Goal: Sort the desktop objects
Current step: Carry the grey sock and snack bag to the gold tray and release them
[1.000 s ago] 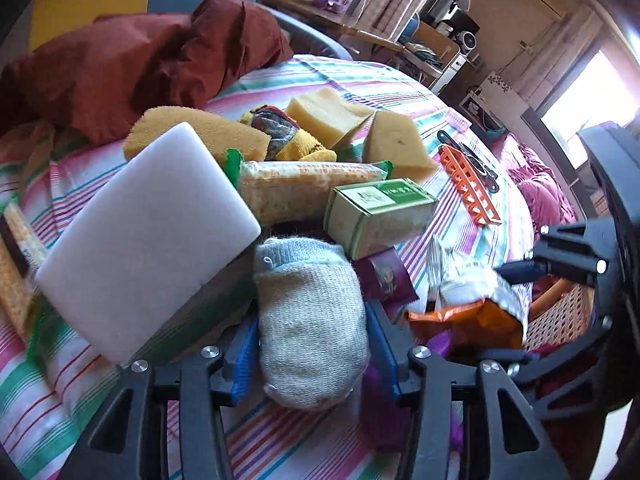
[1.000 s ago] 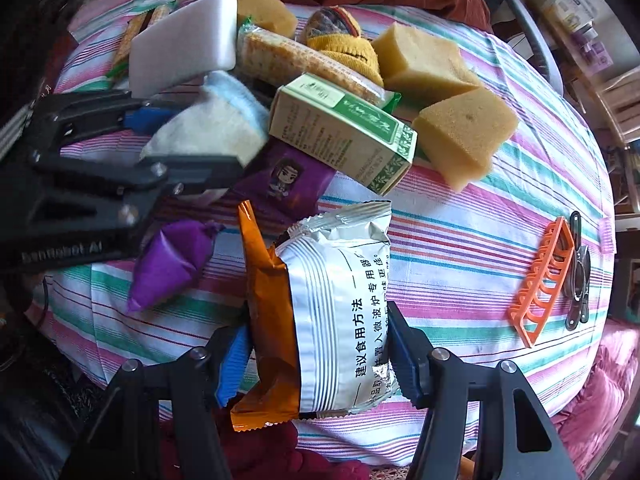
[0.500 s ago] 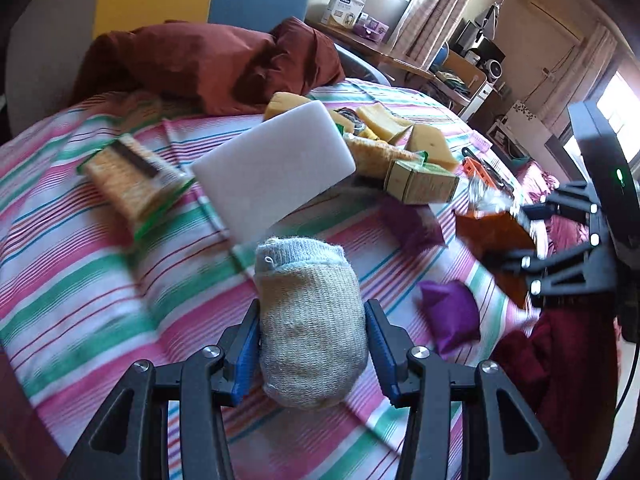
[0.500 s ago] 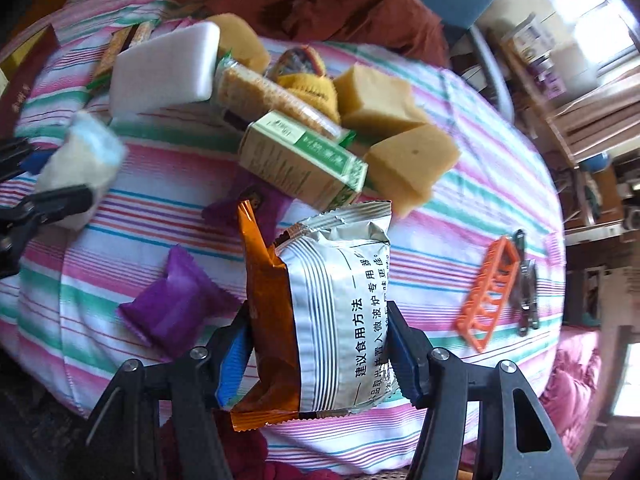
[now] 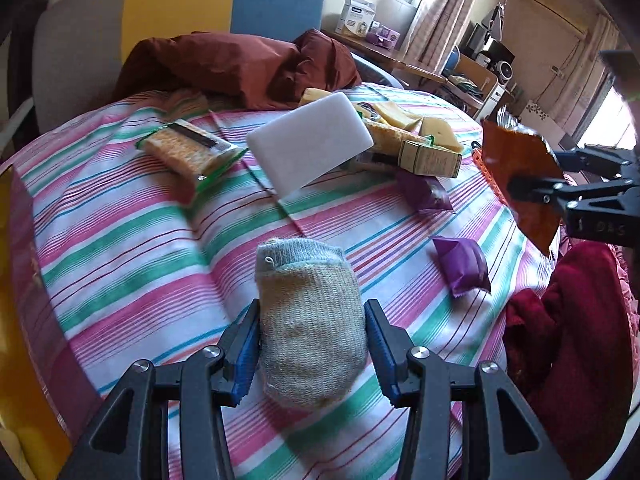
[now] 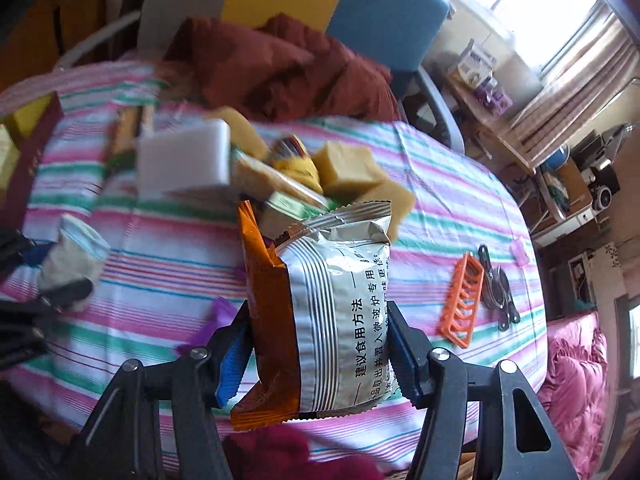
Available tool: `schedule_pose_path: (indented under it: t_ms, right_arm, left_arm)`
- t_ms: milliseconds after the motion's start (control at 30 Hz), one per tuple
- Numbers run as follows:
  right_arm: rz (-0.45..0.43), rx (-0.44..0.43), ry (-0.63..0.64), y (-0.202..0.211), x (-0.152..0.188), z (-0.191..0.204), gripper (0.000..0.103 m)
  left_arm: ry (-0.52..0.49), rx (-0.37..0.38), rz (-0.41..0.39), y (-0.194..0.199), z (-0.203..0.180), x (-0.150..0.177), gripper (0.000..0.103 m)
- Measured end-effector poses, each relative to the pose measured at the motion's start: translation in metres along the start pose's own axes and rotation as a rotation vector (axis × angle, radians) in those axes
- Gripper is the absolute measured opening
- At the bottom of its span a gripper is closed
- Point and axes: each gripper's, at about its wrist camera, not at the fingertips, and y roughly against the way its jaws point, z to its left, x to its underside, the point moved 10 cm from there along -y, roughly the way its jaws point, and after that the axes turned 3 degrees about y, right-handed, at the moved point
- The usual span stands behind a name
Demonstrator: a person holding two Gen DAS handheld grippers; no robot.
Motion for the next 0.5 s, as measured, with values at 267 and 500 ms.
schedule_pose_path:
  t_ms: [267, 500]
  right_arm:
    - [-0.110, -0.045, 0.027, 0.037, -0.030, 0.057, 0.062]
    - [-0.171, -0.096, 0.076, 0.054, -0.054, 0.108, 0.062]
  left_arm:
    - [0.020, -0.022, -0.076, 0.040, 0.013, 0.003, 0.049]
    - [0.052, -0.057, -0.165, 0.085, 0.031, 0.000, 0.049]
